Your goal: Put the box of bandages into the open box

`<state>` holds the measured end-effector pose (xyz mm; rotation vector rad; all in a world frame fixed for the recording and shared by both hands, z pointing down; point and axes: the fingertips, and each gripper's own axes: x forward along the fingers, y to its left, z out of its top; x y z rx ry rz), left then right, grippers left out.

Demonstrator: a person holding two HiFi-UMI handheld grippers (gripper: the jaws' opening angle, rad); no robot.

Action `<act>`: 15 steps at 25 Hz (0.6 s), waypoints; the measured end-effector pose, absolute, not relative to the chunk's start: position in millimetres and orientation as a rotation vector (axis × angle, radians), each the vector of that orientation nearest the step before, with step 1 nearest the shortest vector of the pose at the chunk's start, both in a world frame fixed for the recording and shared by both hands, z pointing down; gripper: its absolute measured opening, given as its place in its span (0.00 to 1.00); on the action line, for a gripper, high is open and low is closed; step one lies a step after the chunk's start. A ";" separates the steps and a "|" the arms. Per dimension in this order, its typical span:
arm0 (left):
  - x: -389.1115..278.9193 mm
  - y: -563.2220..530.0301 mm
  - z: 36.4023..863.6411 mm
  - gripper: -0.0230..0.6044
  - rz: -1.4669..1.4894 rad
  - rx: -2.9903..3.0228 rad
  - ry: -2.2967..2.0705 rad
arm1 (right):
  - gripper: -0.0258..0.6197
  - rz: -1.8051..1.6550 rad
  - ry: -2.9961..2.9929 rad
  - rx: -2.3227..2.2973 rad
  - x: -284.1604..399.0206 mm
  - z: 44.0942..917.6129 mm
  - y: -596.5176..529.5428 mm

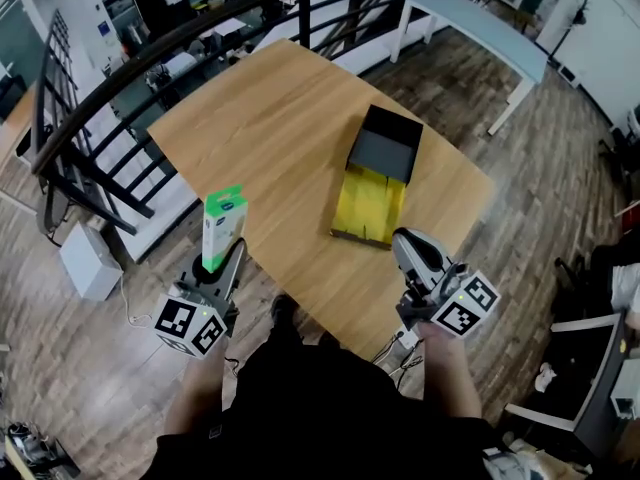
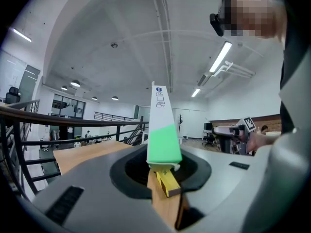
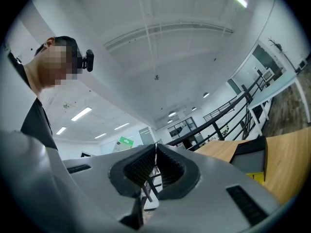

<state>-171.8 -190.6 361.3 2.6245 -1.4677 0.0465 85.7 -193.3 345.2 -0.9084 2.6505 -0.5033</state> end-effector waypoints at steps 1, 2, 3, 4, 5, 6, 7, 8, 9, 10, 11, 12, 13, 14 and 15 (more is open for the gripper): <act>-179.8 -202.7 360.7 0.19 0.047 2.626 -1.463 | 0.10 -0.506 2.649 -0.915 77.5 344.1 -204.4; -186.4 -212.7 360.1 0.19 0.047 2.626 -1.459 | 0.10 -0.508 2.649 -0.919 70.3 342.9 -213.3; -191.3 -220.3 360.3 0.19 0.046 2.626 -1.454 | 0.10 -0.509 2.651 -0.921 64.6 342.2 -219.4; -194.7 -226.2 361.6 0.19 0.045 2.628 -1.447 | 0.10 -0.510 2.652 -0.924 60.2 342.7 -223.6; -197.4 -231.5 364.1 0.19 0.045 2.631 -1.438 | 0.10 -0.510 2.651 -0.929 56.5 344.4 -227.2; -200.3 -237.5 367.0 0.19 0.047 2.635 -1.426 | 0.10 -0.512 2.649 -0.937 52.6 346.8 -231.8; -203.8 -245.0 369.4 0.19 0.048 2.637 -1.414 | 0.10 -0.515 2.645 -0.949 47.9 349.1 -237.9; -208.0 -253.8 371.1 0.19 0.048 2.639 -1.399 | 0.10 -0.521 2.641 -0.962 42.4 350.7 -245.4; -212.3 -263.1 372.3 0.19 0.049 2.643 -1.382 | 0.10 -0.528 2.637 -0.974 36.4 351.6 -253.0; -216.8 -271.9 373.3 0.19 0.050 2.649 -1.366 | 0.10 -0.535 2.635 -0.986 30.3 351.9 -260.0; -221.3 -279.9 374.2 0.19 0.051 2.653 -1.351 | 0.10 -0.540 2.633 -0.997 24.3 351.9 -265.9; -225.8 -287.2 375.1 0.19 0.051 2.655 -1.338 | 0.10 -0.543 2.631 -1.008 18.6 351.6 -270.9; -230.1 -294.0 375.7 0.19 0.050 2.656 -1.324 | 0.10 -0.543 2.628 -1.020 13.3 350.9 -275.2; -233.6 -300.4 376.2 0.19 0.051 2.658 -1.308 | 0.10 -0.541 2.623 -1.034 8.7 350.0 -278.9; -235.8 -306.1 376.7 0.19 0.052 2.663 -1.289 | 0.10 -0.538 2.618 -1.049 5.0 349.0 -281.9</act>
